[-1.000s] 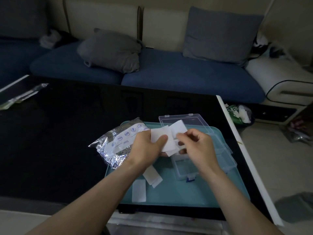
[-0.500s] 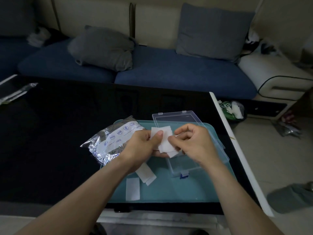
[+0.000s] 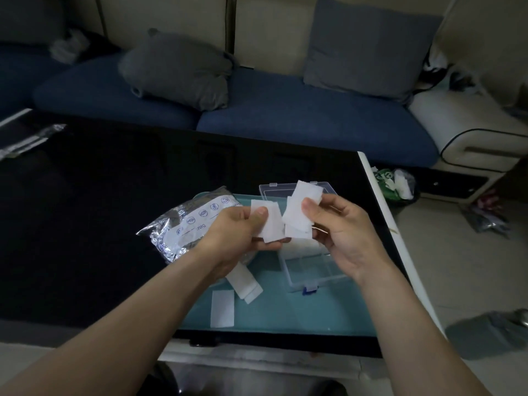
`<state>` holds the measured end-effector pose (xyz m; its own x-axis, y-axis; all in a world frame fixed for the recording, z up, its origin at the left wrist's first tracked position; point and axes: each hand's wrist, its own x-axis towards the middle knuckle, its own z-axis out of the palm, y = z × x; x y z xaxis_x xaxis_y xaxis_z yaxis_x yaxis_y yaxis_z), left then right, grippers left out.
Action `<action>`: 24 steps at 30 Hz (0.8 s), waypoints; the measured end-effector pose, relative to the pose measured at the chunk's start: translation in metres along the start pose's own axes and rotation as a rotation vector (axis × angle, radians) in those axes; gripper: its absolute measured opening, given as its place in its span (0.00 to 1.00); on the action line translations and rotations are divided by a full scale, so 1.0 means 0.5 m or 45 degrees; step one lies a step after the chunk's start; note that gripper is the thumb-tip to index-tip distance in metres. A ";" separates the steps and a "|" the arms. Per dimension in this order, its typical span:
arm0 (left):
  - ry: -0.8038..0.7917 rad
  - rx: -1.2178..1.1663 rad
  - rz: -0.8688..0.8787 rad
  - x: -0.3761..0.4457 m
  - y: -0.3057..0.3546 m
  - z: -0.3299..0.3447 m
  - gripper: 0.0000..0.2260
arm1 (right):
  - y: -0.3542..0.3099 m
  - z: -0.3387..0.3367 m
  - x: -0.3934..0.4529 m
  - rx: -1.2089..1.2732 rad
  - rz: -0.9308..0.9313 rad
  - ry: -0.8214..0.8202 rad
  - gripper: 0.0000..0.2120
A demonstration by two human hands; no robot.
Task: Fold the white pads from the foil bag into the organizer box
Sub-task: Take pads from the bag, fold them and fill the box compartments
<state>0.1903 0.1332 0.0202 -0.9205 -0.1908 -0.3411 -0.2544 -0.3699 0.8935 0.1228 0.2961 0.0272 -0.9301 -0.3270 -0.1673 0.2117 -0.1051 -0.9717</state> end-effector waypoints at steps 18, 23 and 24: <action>-0.234 0.012 -0.015 -0.002 -0.010 -0.005 0.07 | 0.008 0.008 0.014 -0.168 -0.236 0.275 0.03; -0.239 0.139 0.044 0.001 -0.013 -0.012 0.08 | -0.010 -0.010 -0.005 -0.234 0.009 -0.063 0.13; -0.278 0.182 0.055 -0.003 -0.012 -0.011 0.08 | -0.006 -0.008 -0.007 -0.369 0.009 -0.081 0.14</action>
<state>0.1947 0.1308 0.0137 -0.9696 0.0030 -0.2447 -0.2388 -0.2308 0.9432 0.1240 0.3015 0.0299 -0.9062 -0.3862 -0.1720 0.1147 0.1668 -0.9793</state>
